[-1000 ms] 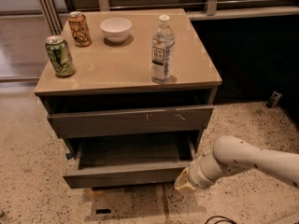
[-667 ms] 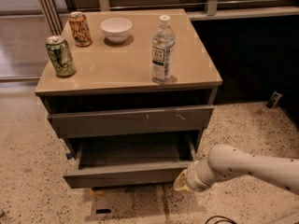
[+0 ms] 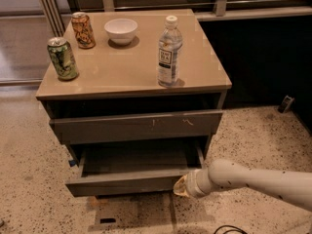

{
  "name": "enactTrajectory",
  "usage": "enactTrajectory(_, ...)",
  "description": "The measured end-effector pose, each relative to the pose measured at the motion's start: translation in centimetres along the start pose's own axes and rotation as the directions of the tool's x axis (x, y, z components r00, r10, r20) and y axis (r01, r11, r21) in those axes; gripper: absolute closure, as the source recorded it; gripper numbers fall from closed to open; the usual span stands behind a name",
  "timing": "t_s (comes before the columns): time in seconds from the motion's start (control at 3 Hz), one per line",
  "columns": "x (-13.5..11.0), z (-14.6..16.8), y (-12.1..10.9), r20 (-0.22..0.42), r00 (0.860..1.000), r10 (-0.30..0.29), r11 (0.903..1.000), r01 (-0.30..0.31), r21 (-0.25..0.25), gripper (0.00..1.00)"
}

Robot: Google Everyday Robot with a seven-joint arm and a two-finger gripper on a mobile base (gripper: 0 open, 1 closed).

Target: Close middle drawer

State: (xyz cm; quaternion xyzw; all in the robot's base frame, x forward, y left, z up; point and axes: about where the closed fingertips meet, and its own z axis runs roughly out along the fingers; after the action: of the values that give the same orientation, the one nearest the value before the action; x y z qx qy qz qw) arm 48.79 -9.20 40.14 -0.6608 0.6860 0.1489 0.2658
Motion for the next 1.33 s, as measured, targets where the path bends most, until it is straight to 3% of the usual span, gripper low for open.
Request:
enactTrajectory(0.67,0.2,1.1,-0.4,0.012,0.999,-0.034,0.9990,0.034,0.028,1.00)
enactTrajectory(1.0,-0.2,1.2,-0.9,0.017,0.997,-0.079,0.9931,0.077,0.088,1.00)
enactTrajectory(1.33,-0.8,1.2,-2.2,0.024,0.992,-0.122,0.9793,0.117,0.166,1.00)
